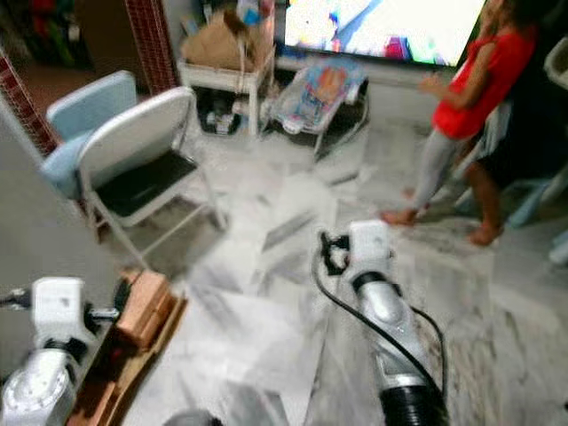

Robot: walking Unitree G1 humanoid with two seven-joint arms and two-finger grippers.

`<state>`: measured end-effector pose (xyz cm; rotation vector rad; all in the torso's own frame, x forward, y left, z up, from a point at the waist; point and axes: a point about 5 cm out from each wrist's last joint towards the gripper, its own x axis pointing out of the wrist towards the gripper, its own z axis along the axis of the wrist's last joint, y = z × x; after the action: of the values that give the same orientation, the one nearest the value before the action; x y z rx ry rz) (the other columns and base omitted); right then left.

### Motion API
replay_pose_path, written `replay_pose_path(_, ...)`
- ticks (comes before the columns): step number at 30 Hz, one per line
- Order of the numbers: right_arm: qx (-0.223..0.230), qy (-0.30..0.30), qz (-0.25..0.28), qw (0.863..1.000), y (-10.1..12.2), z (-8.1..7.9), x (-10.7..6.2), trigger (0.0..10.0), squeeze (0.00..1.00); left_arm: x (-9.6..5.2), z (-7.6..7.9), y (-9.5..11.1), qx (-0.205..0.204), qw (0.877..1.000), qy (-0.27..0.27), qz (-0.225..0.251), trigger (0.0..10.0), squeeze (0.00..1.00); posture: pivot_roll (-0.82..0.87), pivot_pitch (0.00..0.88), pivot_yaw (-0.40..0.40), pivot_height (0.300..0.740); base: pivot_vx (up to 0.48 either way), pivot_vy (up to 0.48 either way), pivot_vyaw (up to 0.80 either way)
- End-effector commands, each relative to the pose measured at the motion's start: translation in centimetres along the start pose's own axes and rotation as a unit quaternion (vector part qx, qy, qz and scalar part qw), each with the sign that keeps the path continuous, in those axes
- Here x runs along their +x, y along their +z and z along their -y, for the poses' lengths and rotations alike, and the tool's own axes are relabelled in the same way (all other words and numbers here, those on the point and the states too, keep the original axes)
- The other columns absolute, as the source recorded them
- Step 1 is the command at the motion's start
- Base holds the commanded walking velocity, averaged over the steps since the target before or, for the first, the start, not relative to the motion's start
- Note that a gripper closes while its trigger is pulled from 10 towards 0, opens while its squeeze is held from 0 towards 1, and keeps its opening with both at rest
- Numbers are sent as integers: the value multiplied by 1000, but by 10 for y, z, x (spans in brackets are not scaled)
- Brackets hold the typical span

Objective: Restocking fridge

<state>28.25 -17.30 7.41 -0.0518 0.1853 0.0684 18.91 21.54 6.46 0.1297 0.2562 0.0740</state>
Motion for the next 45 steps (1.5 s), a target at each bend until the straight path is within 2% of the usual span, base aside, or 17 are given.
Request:
replay_pose_path(1, 0, 16, 8, 1000, 5, -6, 3, 10000, 0, -1, 0, 6, 2, 1000, 11, 18, 10000, 0, 83, 0, -56, 740, 0, 0, 0)
replay_pose_path(3, 0, 21, 9, 1000, 5, -7, 4, 10000, 0, -1, 1, 6, -1, 1000, 16, 17, 10000, 0, 83, 0, -56, 740, 0, 0, 0)
replay_pose_path(4, -5, 30, 23, 999, 11, -11, 6, 10000, 0, -2, 1, 10, -26, 999, 22, 20, 10000, 0, 99, 0, -53, 740, 0, 0, 800)
replay_pose_path(8, -9, 42, 44, 998, 21, -13, 8, 10000, 0, -9, -1, 21, -24, 997, 55, 40, 10000, 0, 98, 0, -43, 740, 0, 0, 800)
replay_pose_path(11, 2, 24, 26, 999, 14, -4, 6, 10000, 0, -11, 4, 13, -7, 998, 63, 26, 10000, 0, 84, 0, -47, 740, 0, 0, 800)
replay_pose_path(15, -1, 20, 21, 1000, 10, -3, 4, 10000, 0, -8, 5, 11, -9, 997, 67, 20, 10000, 0, 79, 0, -45, 740, 0, 0, 800)
replay_pose_path(21, 3, 17, 19, 1000, 9, -4, 6, 10000, 0, 1, 1, 19, -11, 997, 70, 25, 10000, 0, 71, 0, -42, 740, 0, 0, 800)
replay_pose_path(24, 4, 17, 11, 1000, 6, -6, 7, 10000, 0, 4, -1, 19, 2, 997, 72, 26, 10000, 0, 73, 0, -41, 740, 0, 0, 800)
replay_pose_path(29, 17, 4, -3, 1000, 1, -2, 8, 10000, 0, 4, -1, 15, -1, 997, 72, 10, 10000, 0, 76, 0, -43, 740, -48, 0, 0)
replay_pose_path(45, 16, 12, -11, 1000, 0, -2, 11, 10000, 0, 9, 2, 17, 3, 998, 68, 9, 10000, 0, 67, 0, -47, 740, -275, 0, 0)
